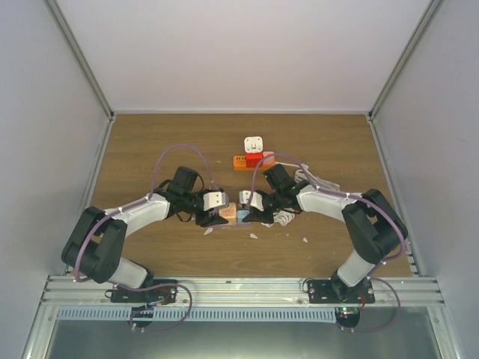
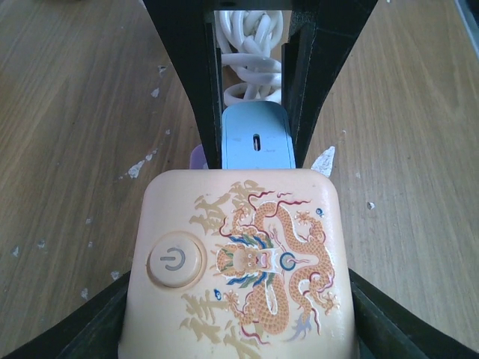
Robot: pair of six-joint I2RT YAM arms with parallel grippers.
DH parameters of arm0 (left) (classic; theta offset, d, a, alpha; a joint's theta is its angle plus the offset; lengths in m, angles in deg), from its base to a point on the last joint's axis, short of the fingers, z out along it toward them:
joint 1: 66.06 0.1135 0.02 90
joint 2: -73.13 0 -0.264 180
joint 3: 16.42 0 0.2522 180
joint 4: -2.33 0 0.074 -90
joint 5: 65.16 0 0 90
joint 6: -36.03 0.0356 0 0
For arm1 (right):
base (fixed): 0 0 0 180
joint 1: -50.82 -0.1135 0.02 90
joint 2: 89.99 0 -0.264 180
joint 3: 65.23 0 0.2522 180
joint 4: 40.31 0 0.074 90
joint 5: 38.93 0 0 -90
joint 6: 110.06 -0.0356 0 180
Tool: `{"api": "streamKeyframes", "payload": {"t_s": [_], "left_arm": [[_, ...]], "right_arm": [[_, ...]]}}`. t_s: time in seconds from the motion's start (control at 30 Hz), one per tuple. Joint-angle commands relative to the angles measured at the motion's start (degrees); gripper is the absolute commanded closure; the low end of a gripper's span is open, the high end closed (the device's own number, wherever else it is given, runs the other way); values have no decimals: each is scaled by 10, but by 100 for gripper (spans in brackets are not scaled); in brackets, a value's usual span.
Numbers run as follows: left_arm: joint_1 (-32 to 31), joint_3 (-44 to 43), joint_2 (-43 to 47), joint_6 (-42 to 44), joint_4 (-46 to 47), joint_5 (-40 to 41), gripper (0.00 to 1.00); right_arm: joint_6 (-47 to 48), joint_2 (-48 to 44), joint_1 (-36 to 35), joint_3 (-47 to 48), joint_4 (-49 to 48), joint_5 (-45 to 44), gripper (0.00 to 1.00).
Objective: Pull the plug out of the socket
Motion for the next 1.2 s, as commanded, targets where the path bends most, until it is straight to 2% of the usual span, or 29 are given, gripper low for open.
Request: {"api": "streamKeyframes", "payload": {"t_s": [0.0,0.23,0.53,0.73,0.83,1.0,1.17], "left_arm": [[3,-34,-1,-4,1,-108,65],[1,-20,16,-3,17,-99,66],[-59,66,88,31,107,12,69],[-61,83,103,16,150,22,72],[-46,72,99,-4,146,-7,72],[3,17,67,-21,67,-115,72],[35,-15,43,-25,31,-171,73]], "right_arm": [[6,21,4,0,26,-47,94],[6,31,5,4,31,-53,94],[5,49,10,14,41,-54,94],[3,56,12,17,41,-56,95],[4,57,11,16,41,-60,95],[4,57,11,12,35,-70,95],[5,60,11,10,34,-78,95]]}}
